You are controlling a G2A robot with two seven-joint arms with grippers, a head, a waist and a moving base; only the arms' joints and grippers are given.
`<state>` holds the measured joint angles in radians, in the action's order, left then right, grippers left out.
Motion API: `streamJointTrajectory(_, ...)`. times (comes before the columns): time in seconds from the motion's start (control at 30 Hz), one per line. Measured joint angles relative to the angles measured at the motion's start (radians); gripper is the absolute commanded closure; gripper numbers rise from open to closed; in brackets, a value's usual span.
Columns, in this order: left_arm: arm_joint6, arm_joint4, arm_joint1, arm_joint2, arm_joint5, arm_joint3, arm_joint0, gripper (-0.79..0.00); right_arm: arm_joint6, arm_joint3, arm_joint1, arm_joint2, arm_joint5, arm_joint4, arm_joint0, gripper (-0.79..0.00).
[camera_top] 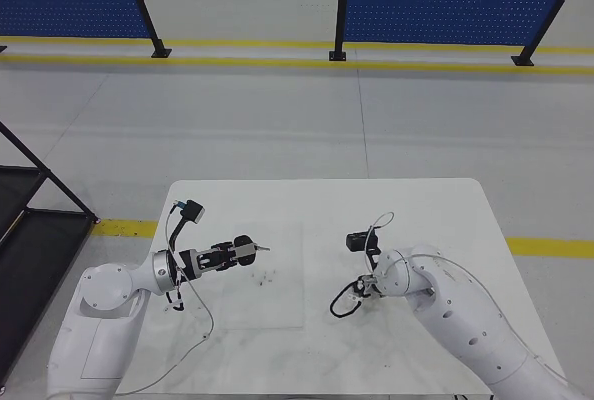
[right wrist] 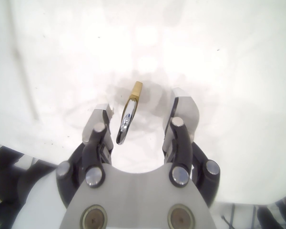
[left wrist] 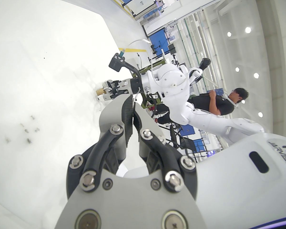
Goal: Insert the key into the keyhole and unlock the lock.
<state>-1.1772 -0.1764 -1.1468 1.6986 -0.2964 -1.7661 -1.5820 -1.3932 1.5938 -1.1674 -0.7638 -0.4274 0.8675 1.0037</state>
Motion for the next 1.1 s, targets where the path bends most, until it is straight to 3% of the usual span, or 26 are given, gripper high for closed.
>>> streamJointTrajectory(0.23, 0.000, 0.000, 0.000, 0.000, 0.000, 0.000, 0.000, 0.000, -0.008, 0.011, -0.009, -0.018, 0.008, 0.018, 0.016, -0.209)
streamJointTrajectory(0.33, 0.000, 0.000, 0.000, 0.000, 0.000, 0.000, 0.000, 0.000, -0.013, 0.011, -0.014, -0.024, 0.013, 0.022, 0.021, 0.000)
streamJointTrajectory(0.77, 0.000, 0.000, 0.000, 0.000, 0.000, 0.000, 0.000, 0.000, -0.004, 0.033, -0.023, -0.113, 0.005, -0.099, 0.050, 0.000)
streamJointTrajectory(0.97, 0.000, 0.000, 0.000, 0.000, 0.000, 0.000, 0.000, 0.000, 0.040, 0.128, -0.001, -0.276, -0.036, -0.351, 0.124, 0.000)
streamJointTrajectory(1.1, 0.000, 0.000, 0.000, 0.000, 0.000, 0.000, 0.000, 0.000, 0.114, 0.105, 0.007, -0.387, 0.089, -0.550, 0.195, 0.000)
